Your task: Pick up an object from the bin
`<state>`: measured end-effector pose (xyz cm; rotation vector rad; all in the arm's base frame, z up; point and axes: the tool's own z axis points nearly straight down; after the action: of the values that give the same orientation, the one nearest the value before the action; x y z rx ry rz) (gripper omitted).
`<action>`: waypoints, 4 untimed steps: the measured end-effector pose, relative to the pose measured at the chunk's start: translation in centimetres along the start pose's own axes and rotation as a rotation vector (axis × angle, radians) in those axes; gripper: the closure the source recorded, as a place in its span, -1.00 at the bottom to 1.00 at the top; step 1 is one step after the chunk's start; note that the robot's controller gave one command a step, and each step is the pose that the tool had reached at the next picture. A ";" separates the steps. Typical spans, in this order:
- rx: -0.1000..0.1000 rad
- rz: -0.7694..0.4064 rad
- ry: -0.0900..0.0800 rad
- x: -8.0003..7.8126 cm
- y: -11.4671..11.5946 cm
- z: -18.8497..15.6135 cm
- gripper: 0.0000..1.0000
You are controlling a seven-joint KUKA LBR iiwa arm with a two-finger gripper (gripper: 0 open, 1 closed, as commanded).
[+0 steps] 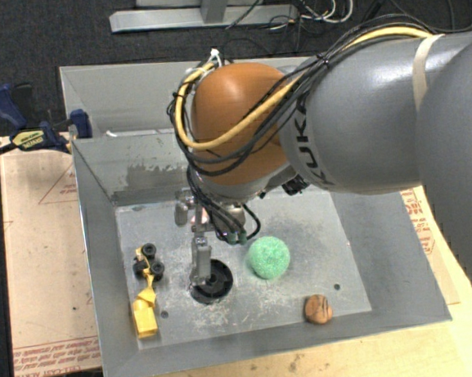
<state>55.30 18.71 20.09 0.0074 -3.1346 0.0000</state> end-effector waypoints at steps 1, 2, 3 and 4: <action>-0.001 0.004 -0.007 -0.1 -0.1 -0.5 -1.00; -0.002 -0.067 -0.010 1.8 -2.9 1.4 -1.00; -0.001 -0.098 -0.015 -0.3 -5.4 6.4 -1.00; 0.000 -0.020 -0.005 -0.2 -5.3 9.5 -1.00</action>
Offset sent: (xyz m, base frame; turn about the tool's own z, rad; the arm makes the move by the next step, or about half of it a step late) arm -0.0381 -0.0612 -0.0350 -0.1340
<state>55.46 13.42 10.61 0.0393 -3.1390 0.0004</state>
